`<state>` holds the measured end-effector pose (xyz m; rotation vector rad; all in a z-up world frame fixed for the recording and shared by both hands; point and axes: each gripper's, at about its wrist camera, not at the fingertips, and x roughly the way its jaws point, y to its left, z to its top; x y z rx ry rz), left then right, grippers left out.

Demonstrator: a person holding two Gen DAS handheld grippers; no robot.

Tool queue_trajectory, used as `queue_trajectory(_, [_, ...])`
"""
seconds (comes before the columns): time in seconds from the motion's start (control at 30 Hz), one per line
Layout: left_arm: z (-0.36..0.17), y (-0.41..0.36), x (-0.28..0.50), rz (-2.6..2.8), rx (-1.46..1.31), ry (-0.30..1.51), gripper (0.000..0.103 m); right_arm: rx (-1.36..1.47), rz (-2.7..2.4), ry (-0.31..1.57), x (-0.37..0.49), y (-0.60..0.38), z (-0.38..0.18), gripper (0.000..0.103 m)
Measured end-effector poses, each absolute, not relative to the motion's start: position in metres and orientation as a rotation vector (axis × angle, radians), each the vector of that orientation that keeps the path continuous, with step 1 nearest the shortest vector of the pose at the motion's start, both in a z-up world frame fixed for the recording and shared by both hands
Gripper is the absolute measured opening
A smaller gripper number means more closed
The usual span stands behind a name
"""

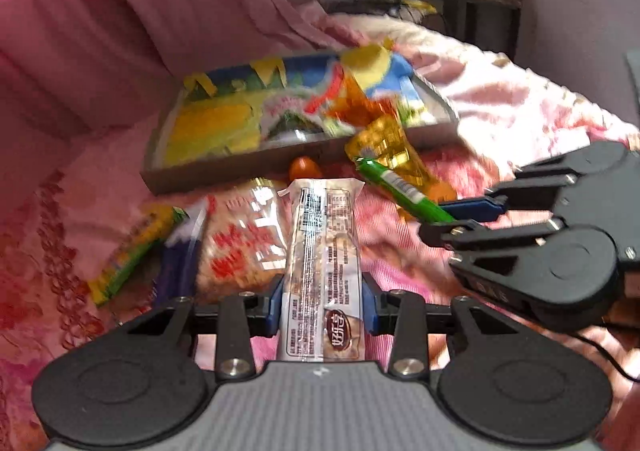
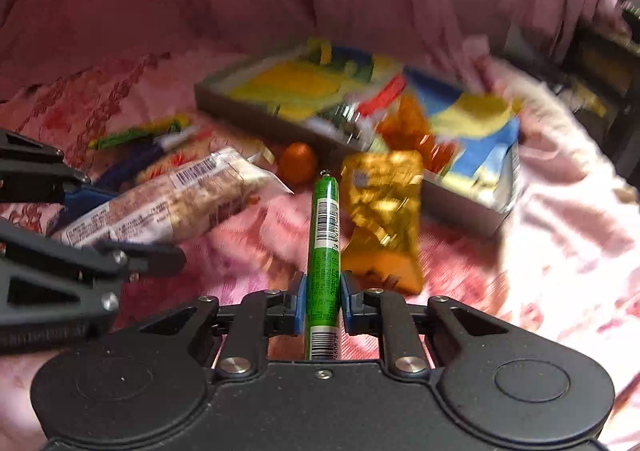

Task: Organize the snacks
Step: 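Carry both items into the cartoon tray and open both tools to release them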

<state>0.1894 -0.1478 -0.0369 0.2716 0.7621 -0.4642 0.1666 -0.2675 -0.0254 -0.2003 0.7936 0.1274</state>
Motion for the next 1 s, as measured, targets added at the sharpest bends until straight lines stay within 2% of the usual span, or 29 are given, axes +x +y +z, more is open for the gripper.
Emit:
queue_trajectory(0.37, [0.01, -0.165, 0.231, -0.379, 0.224, 0.605, 0.041, -0.002, -0.005, 0.606, 0.176, -0.309, 0.008, 0.019])
queue_trajectory(0.73, [0.021, -0.201, 0.302, -0.303, 0.133, 0.491, 0.041, 0.132, -0.129, 0.375, 0.227, -0.354, 0.018, 0.019])
queue_trajectory(1.0, [0.0, -0.233, 0.358, -0.304, 0.193, 0.513, 0.041, 0.204, -0.167, 0.416, 0.276, -0.384, -0.004, 0.019])
